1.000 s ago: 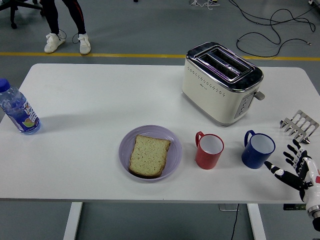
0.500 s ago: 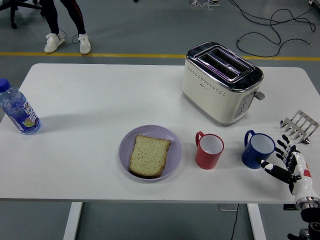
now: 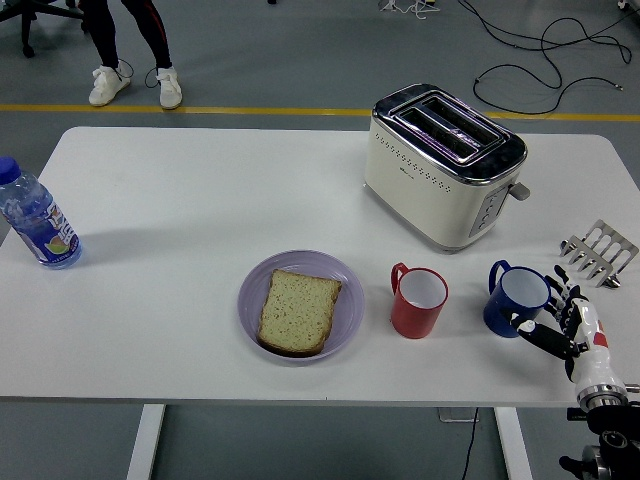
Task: Pick up the cup,pour liquid into bread,place the cup on the desk
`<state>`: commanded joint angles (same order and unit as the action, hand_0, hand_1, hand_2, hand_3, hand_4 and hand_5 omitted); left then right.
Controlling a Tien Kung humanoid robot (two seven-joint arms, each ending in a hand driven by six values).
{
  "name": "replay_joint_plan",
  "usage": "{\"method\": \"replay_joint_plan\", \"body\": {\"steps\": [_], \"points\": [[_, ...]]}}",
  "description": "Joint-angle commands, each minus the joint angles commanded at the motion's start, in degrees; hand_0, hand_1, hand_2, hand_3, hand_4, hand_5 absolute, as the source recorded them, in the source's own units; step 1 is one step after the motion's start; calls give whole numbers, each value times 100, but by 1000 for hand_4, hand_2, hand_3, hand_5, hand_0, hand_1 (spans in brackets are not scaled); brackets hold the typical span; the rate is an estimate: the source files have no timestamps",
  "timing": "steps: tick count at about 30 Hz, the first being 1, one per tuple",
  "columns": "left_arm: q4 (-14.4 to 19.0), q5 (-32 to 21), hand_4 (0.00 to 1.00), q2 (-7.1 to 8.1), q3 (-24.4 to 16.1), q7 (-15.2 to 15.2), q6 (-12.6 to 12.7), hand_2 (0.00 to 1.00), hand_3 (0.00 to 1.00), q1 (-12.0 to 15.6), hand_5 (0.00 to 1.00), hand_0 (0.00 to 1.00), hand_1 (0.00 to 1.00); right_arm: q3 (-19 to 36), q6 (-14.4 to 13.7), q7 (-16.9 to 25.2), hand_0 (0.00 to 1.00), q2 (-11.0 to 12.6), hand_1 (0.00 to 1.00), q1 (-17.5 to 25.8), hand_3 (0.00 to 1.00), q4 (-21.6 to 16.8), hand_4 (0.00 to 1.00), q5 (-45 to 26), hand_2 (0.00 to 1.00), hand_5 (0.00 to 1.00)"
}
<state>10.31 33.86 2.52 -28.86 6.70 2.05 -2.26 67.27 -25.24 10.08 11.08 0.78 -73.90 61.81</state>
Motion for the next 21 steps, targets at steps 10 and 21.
{"method": "replay_joint_plan", "body": {"steps": [10,21], "points": [[0,-44,415,-3,61,-2,4,738,664,-10,952,673,710,-203,-75,51,905,-118,849,-269,984,411,998,-131,919,113],[0,-7,413,-14,14,14,6,737,663,-51,949,674,710,-340,-199,150,900,-179,839,-467,955,668,997,-251,914,115]]}}
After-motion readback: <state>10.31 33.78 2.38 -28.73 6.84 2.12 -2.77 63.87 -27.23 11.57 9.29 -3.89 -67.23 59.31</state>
